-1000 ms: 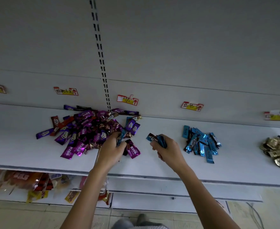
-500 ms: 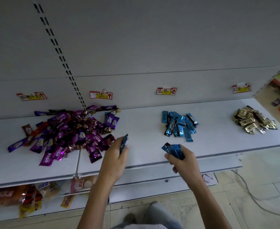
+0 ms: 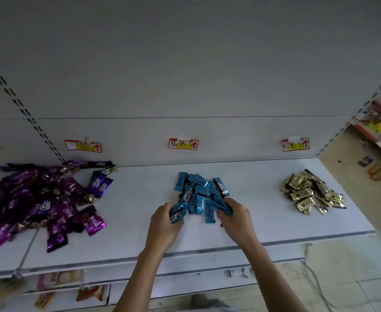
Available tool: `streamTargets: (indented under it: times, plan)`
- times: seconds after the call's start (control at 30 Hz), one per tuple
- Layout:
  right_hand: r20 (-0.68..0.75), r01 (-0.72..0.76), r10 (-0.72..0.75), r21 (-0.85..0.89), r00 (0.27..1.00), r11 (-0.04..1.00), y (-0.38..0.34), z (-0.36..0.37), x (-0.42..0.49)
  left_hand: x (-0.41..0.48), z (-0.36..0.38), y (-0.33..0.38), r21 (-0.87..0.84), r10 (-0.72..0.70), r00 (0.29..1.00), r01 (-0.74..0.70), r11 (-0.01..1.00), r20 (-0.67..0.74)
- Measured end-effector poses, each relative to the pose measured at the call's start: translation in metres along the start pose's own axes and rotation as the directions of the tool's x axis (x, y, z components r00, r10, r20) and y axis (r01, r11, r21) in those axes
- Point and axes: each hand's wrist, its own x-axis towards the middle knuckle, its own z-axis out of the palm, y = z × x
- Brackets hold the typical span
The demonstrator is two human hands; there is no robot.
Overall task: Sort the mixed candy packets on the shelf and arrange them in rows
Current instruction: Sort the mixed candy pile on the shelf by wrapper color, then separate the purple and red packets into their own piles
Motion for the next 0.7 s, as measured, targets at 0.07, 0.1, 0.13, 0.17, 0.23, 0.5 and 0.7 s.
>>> streamTargets:
  times: [0.07,0.1,0.13,0.17,0.23,0.5,0.7]
  plan:
    - [0.025,0.077,-0.074,-0.112,0.997,0.991,0.010,0.000,0.021,0.009,0.021,0.001,0.090,0.028,1.000,-0.028,0.996,0.000]
    - [0.044,0.112,-0.106,-0.171,0.993,0.979,0.014,0.001,0.031,0.012,0.030,0.001,0.136,0.040,0.999,-0.040,0.990,0.000]
    - [0.069,0.143,-0.130,-0.231,0.989,0.962,0.018,0.004,0.039,0.015,0.037,0.000,0.187,0.048,0.999,-0.045,0.981,-0.007]
    - [0.096,0.168,-0.146,-0.294,0.985,0.941,0.021,0.007,0.045,0.017,0.042,0.000,0.245,0.055,0.998,-0.046,0.968,-0.029]
    - [0.131,0.184,-0.144,-0.383,0.981,0.905,0.024,0.010,0.055,0.019,0.049,0.002,0.343,0.078,0.993,-0.042,0.938,-0.090]
    - [0.155,0.194,-0.146,-0.368,0.977,0.909,0.027,0.006,0.069,0.023,0.040,-0.001,0.257,0.118,0.985,-0.083,0.963,-0.124]
    - [0.113,0.336,-0.319,-0.211,0.941,0.918,0.014,0.009,0.066,0.010,0.003,0.006,0.198,0.183,0.965,-0.146,0.969,-0.187]
